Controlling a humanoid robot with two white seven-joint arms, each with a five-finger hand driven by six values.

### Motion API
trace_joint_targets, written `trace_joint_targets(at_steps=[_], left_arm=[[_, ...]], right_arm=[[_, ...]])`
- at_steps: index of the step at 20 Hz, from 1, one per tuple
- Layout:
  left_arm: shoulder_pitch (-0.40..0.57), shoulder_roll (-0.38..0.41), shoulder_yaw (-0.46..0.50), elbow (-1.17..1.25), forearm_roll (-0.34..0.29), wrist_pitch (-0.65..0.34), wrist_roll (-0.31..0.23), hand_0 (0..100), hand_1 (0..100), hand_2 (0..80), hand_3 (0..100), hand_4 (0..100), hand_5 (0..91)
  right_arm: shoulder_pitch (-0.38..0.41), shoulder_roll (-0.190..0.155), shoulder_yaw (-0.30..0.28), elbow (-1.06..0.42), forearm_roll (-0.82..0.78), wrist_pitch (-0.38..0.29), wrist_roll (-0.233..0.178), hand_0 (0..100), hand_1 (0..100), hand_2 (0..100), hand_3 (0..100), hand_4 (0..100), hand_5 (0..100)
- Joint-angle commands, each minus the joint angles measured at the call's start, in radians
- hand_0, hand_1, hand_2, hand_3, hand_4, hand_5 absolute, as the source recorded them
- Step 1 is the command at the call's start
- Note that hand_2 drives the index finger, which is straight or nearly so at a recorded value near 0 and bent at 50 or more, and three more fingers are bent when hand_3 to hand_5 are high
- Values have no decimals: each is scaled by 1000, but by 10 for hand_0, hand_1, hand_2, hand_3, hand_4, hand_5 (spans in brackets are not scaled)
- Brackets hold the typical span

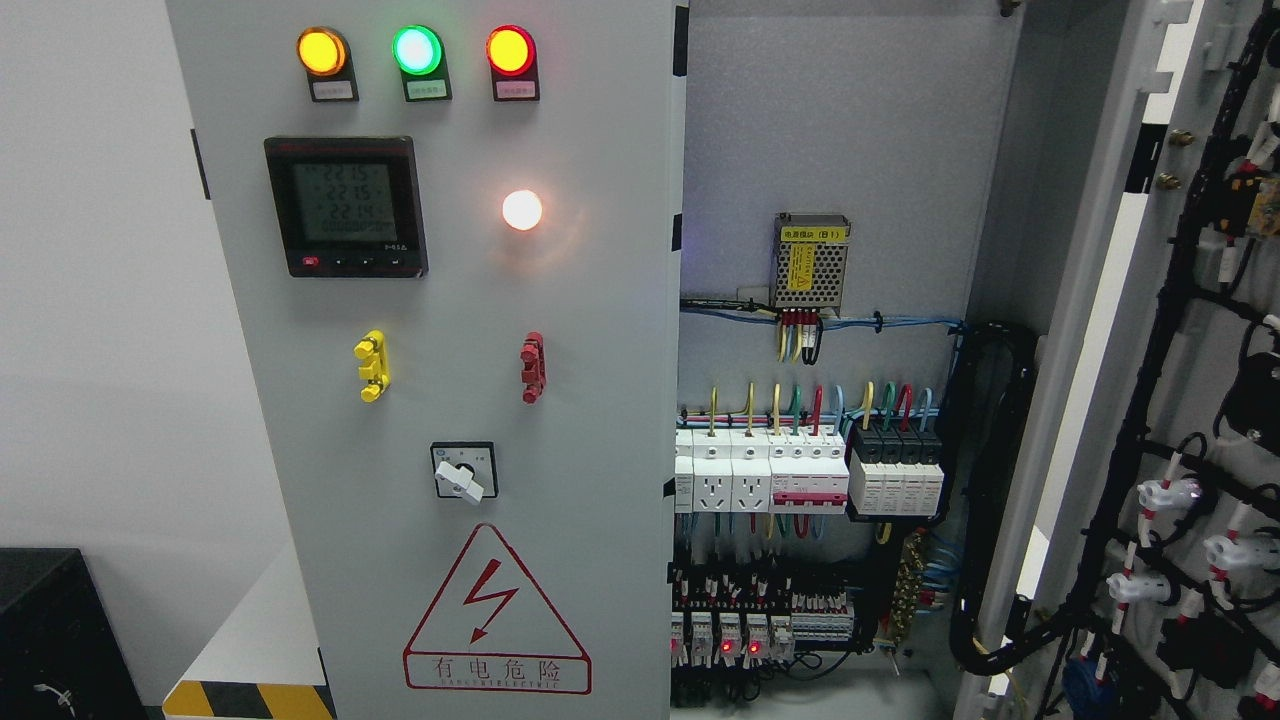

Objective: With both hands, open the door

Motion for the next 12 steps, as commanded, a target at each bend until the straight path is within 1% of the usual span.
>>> trace_joint_targets(at_steps=[1, 3, 4, 6, 7, 9, 10, 12], left_arm=[[15, -14, -30, 1, 3, 1, 0, 0, 0, 0, 0, 0, 0], [15, -14, -30, 1, 5, 0, -1, 0, 0, 0, 0, 0, 0], [15, -14, -30, 1, 3, 0, -1, 0, 0, 0, 0, 0, 0], [15, -14, -29, 1, 3, 1, -1, 0, 0, 0, 0, 0, 0], [15, -14, -29, 1, 3, 0, -1, 0, 0, 0, 0, 0, 0], [15, -14, -30, 1, 3, 0, -1, 0, 0, 0, 0, 0, 0], [15, -14, -29, 1, 3, 0, -1, 0, 0, 0, 0, 0, 0], [15, -14, -30, 1, 3, 0, -1, 0, 0, 0, 0, 0, 0]], right_arm=[[-203, -14, 14, -218, -20, 31, 1, 0, 0, 0, 0, 0, 0], [-281, -11, 14, -212, -104, 89, 1, 0, 0, 0, 0, 0, 0], [-321, -7, 12, -200, -167, 130, 1, 0, 0, 0, 0, 0, 0], [-388, -8, 14, -158, -241, 187, 1, 0, 0, 0, 0, 0, 0], [-427, -8, 14, -131, -252, 201, 0, 0, 0, 0, 0, 0, 0], [-514, 7, 12, -68, -252, 208, 0, 0, 0, 0, 0, 0, 0], [-543, 13, 12, -36, -252, 208, 0, 0, 0, 0, 0, 0, 0], [-585, 13, 14, 17, -253, 208, 0, 0, 0, 0, 0, 0, 0]])
